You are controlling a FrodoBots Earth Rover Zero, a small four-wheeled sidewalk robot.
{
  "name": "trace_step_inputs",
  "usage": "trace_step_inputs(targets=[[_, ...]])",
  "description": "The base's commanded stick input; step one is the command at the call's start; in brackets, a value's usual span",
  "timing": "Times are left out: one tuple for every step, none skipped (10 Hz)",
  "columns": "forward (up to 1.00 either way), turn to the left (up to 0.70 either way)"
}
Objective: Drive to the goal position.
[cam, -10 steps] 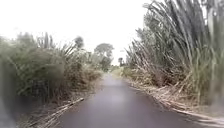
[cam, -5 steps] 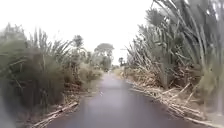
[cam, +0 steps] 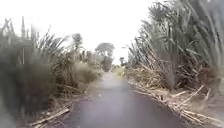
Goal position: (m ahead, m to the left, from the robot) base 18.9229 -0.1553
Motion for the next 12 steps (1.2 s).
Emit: trace_step_inputs(targets=[[0.70,0.00],[0.70,0.00],[0.70,0.00],[0.70,0.00],[0.70,0.00],[0.70,0.00],[0.70,0.00],[0.70,0.00],[0.70,0.00],[0.70,0.00],[0.70,0.00],[0.70,0.00]])
